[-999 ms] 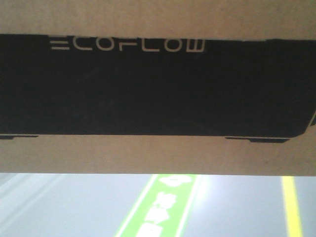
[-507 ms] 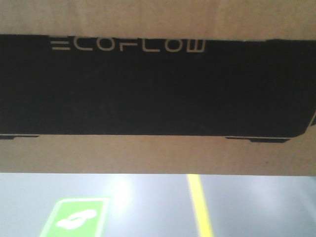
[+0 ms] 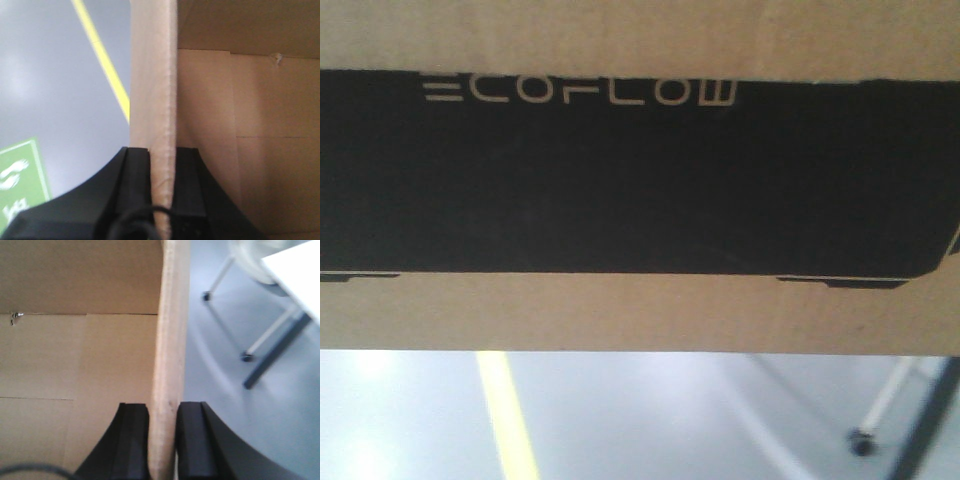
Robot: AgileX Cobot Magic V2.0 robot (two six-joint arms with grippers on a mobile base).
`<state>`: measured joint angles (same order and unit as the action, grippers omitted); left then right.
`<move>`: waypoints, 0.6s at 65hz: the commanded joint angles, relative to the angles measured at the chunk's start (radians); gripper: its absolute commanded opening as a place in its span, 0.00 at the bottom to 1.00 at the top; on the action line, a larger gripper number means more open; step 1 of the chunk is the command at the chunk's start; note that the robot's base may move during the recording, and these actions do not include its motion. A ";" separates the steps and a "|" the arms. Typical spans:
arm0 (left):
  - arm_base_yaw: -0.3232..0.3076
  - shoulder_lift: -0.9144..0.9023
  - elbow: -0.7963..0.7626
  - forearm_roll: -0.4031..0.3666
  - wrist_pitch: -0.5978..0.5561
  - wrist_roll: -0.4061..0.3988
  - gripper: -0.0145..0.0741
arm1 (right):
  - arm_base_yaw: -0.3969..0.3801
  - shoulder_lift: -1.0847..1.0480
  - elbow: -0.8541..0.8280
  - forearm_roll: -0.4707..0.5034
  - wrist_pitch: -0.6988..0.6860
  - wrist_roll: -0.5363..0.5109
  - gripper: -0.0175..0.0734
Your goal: Grab box from left shelf to table start
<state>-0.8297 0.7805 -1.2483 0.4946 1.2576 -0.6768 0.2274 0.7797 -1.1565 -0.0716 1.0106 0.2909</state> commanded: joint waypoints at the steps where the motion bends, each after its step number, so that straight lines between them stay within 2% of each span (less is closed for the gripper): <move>1: -0.003 -0.022 -0.041 0.110 -0.064 -0.011 0.05 | -0.011 -0.004 -0.034 -0.127 -0.083 -0.005 0.27; 39: -0.003 -0.022 -0.041 0.110 -0.064 -0.011 0.05 | -0.011 -0.004 -0.034 -0.127 -0.083 -0.005 0.27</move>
<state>-0.8297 0.7805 -1.2483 0.4946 1.2576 -0.6768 0.2274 0.7797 -1.1565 -0.0716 1.0106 0.2909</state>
